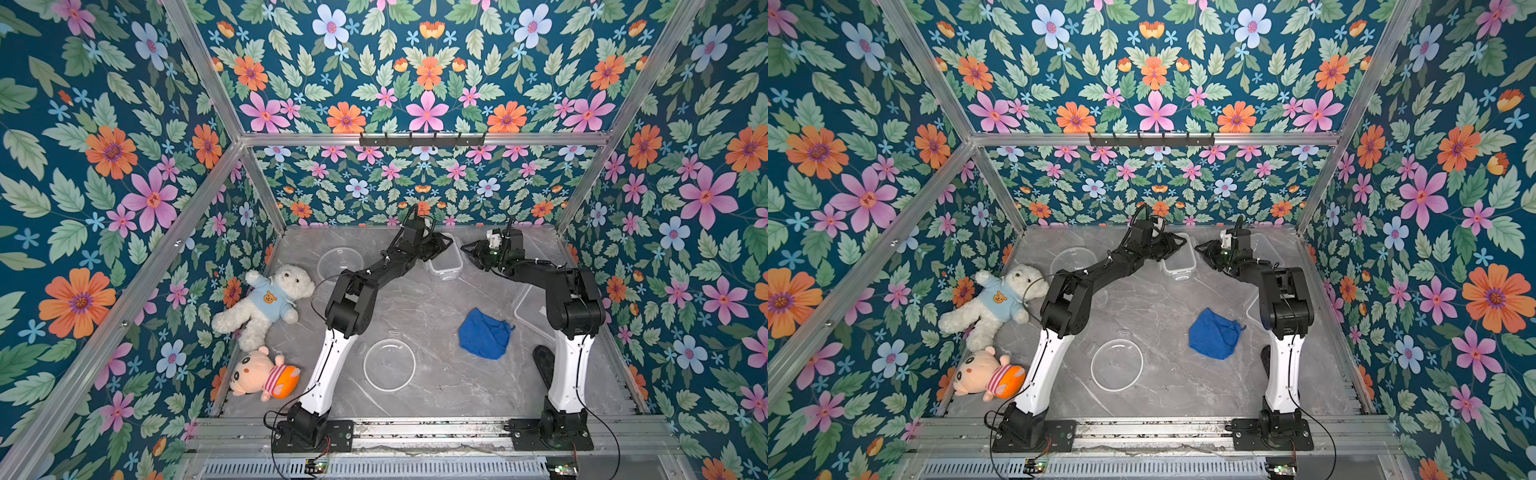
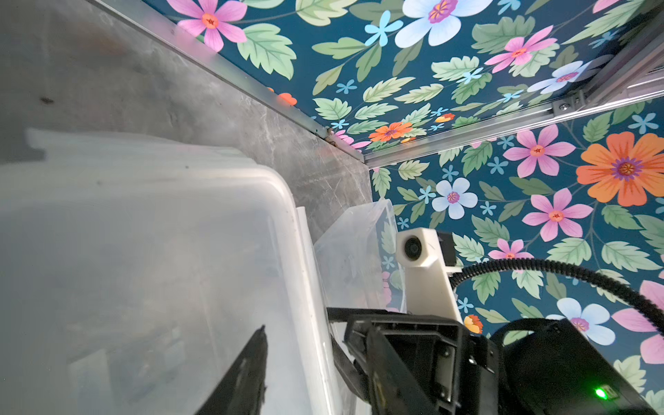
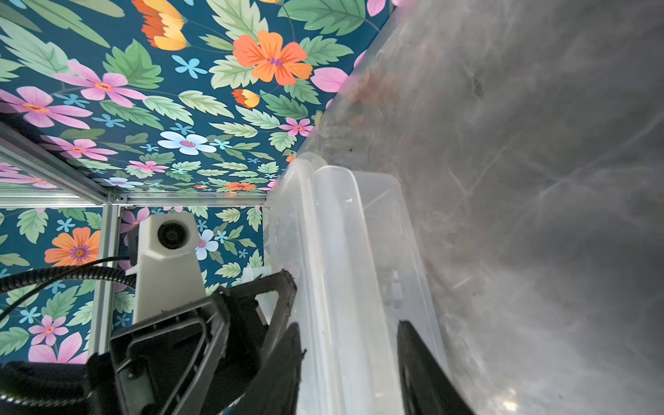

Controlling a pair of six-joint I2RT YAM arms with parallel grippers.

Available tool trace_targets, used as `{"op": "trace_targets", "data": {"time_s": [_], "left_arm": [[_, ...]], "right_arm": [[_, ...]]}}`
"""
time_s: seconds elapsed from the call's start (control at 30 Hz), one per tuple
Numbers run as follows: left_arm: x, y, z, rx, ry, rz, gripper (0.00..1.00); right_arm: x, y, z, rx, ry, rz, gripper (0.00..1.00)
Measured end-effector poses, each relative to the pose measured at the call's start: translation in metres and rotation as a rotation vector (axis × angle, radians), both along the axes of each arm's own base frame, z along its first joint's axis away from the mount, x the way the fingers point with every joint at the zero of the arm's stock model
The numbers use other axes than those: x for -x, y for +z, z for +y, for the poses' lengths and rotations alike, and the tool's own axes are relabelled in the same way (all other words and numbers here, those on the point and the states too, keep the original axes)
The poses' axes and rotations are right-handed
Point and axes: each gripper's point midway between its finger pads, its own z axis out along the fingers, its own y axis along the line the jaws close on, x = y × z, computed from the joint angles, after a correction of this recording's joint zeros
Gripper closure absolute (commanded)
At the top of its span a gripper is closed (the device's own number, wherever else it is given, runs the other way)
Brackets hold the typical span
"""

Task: Wipe the insides of the lunch boxes
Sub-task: Open the lid of the lunch box.

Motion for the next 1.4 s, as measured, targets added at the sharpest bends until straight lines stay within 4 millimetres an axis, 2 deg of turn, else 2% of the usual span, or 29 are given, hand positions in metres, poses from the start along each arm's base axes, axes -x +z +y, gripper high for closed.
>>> {"op": "trace_targets", "data": {"time_s": [0.03, 0.17, 0.3, 0.5, 0.6, 0.7, 0.77, 0.93, 1.07, 1.13, 1.2, 1.3, 1.4], "left_arm": [[0.0, 0.0, 0.0, 0.0, 0.0, -0.001, 0.52], [-0.001, 0.0, 0.001, -0.001, 0.003, -0.003, 0.52], [-0.001, 0.0, 0.001, -0.002, 0.004, -0.004, 0.52], [-0.002, 0.002, 0.001, -0.002, 0.004, -0.006, 0.52], [-0.002, 0.005, 0.001, -0.006, 0.002, -0.008, 0.43], [0.0, 0.018, 0.006, -0.015, 0.004, -0.009, 0.35], [0.003, 0.033, 0.012, -0.019, 0.011, -0.008, 0.34], [0.014, 0.079, 0.039, -0.042, 0.046, -0.017, 0.33], [0.031, 0.135, 0.065, -0.03, 0.08, -0.096, 0.33], [0.042, 0.16, 0.084, -0.025, 0.103, -0.135, 0.32], [0.05, 0.173, 0.102, -0.024, 0.129, -0.158, 0.32], [0.061, 0.183, 0.138, -0.046, 0.189, -0.178, 0.32], [0.073, 0.188, 0.172, -0.063, 0.249, -0.181, 0.32]], "right_arm": [[0.0, 0.0, 0.0, 0.001, -0.002, 0.0, 0.66], [-0.003, 0.004, 0.0, -0.005, -0.005, -0.005, 0.86], [-0.006, 0.005, 0.001, -0.011, 0.001, -0.023, 1.0], [-0.005, 0.003, 0.004, -0.019, 0.02, -0.018, 1.0], [-0.004, 0.005, 0.004, -0.017, 0.024, -0.019, 1.0], [0.0, 0.016, 0.005, -0.012, 0.03, -0.021, 1.0], [0.003, 0.031, 0.006, -0.013, 0.038, -0.039, 1.0], [0.011, 0.09, 0.014, -0.01, 0.086, -0.16, 1.0], [0.027, 0.111, 0.033, 0.03, 0.139, -0.188, 1.0], [0.039, 0.121, 0.051, 0.073, 0.181, -0.203, 1.0], [0.052, 0.135, 0.074, 0.129, 0.231, -0.236, 1.0], [0.07, 0.148, 0.111, 0.228, 0.305, -0.284, 1.0], [0.089, 0.14, 0.143, 0.349, 0.368, -0.291, 1.0]]}}
